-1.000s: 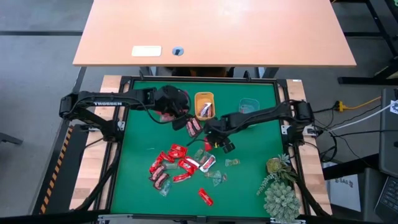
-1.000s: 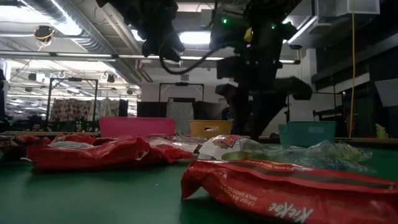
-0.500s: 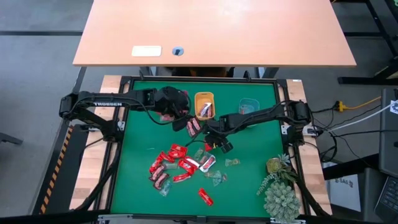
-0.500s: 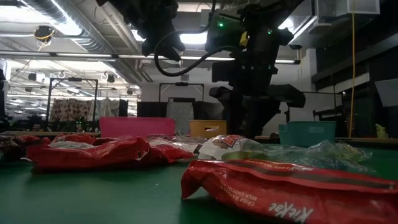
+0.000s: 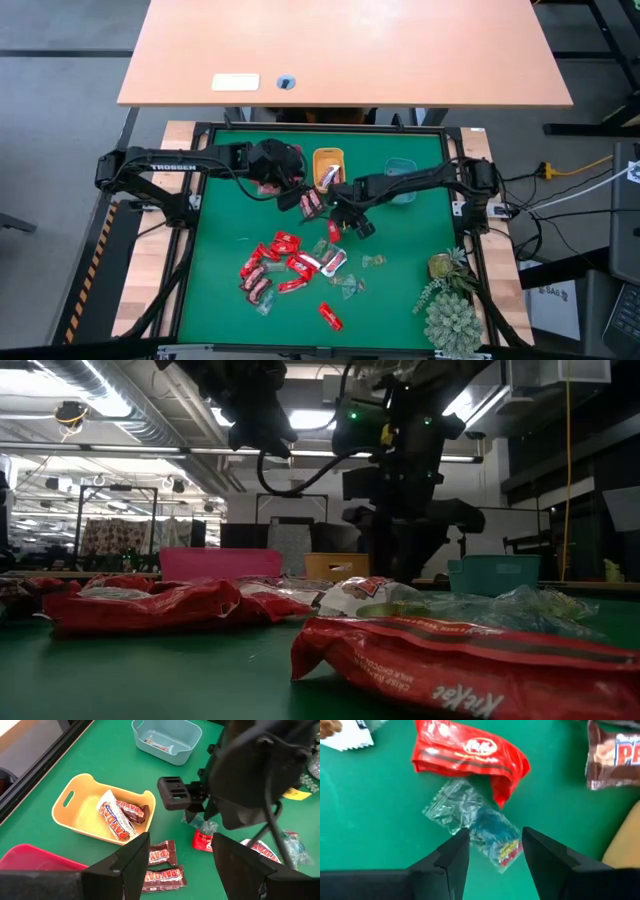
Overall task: Sort candy
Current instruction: Put the blue gummy bear into the blue bin, then put the red chocolate bar into the red bin
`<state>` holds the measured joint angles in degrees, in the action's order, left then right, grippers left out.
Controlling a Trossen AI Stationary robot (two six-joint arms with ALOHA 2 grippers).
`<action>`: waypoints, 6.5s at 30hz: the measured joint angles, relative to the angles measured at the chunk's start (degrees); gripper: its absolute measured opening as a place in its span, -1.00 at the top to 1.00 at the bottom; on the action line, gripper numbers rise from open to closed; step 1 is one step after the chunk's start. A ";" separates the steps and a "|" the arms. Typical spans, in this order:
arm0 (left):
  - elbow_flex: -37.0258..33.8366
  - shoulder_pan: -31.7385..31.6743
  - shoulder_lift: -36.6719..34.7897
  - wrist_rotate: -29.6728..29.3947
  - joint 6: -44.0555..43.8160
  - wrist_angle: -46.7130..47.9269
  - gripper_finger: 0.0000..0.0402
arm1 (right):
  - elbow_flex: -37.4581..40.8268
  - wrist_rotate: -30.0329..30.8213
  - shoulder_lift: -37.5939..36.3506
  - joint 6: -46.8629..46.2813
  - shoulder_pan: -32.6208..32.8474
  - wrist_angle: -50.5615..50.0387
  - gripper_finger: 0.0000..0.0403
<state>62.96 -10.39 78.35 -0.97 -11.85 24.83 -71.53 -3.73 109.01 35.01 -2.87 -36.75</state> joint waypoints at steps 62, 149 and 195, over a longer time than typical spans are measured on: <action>-0.02 0.11 0.02 0.00 -0.01 -0.01 -0.04 | -10.67 -2.23 2.96 -3.89 -0.53 -17.10 0.81; -8.82 19.33 2.36 -1.03 -7.51 0.64 -0.04 | -6.41 -19.42 -28.13 -11.24 -16.20 -36.66 -0.13; -18.34 23.43 15.98 -5.07 -7.59 -15.97 0.55 | 15.02 -21.12 -31.04 -21.71 -4.46 13.32 -0.13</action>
<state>44.62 13.04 94.32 -6.04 -19.44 8.86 -56.51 -24.85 77.97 13.29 -7.33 -23.43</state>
